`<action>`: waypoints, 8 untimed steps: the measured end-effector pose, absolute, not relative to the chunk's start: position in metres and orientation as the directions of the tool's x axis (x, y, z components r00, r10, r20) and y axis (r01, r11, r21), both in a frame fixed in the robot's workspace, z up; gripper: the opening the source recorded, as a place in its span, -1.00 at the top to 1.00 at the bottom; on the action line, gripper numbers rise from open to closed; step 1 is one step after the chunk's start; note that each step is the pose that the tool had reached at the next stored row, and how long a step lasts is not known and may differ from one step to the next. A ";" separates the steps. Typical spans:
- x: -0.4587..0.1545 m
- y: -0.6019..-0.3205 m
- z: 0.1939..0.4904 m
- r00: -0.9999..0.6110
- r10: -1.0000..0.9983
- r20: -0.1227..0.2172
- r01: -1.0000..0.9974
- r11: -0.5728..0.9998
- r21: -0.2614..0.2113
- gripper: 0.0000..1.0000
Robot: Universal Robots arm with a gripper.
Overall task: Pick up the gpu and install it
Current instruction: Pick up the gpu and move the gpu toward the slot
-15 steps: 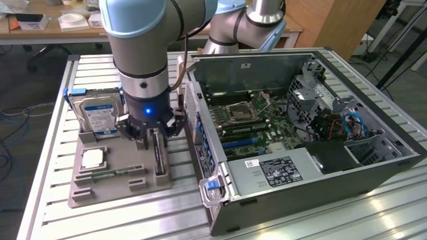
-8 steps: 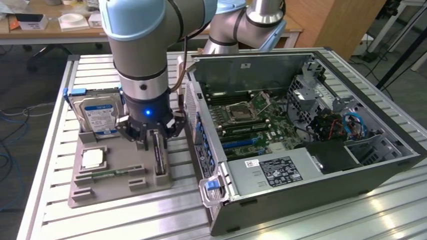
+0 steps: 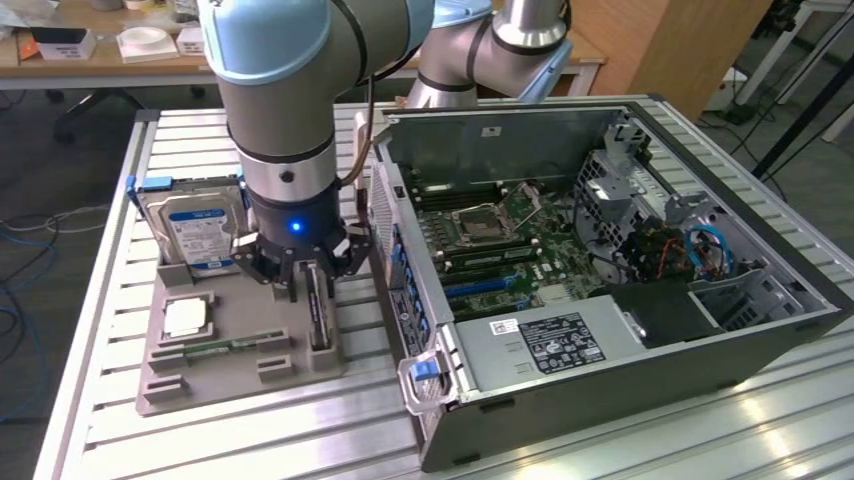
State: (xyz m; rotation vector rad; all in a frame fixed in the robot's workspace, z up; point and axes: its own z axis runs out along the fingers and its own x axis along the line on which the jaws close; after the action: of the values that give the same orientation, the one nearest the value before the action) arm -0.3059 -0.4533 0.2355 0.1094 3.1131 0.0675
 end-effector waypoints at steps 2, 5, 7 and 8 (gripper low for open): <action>-0.306 -0.453 0.236 -0.997 0.071 -0.024 0.070 0.997 0.044 0.06; -0.306 -0.453 0.236 -0.997 0.071 -0.024 0.070 0.997 0.044 0.06; -0.306 -0.453 0.236 -0.997 0.071 -0.024 0.070 0.997 0.044 0.06; -0.306 -0.453 0.236 -0.997 0.071 -0.024 0.070 0.997 0.044 0.08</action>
State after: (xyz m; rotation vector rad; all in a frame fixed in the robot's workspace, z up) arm -0.3060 -0.4532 0.2355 0.1095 3.1131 0.0675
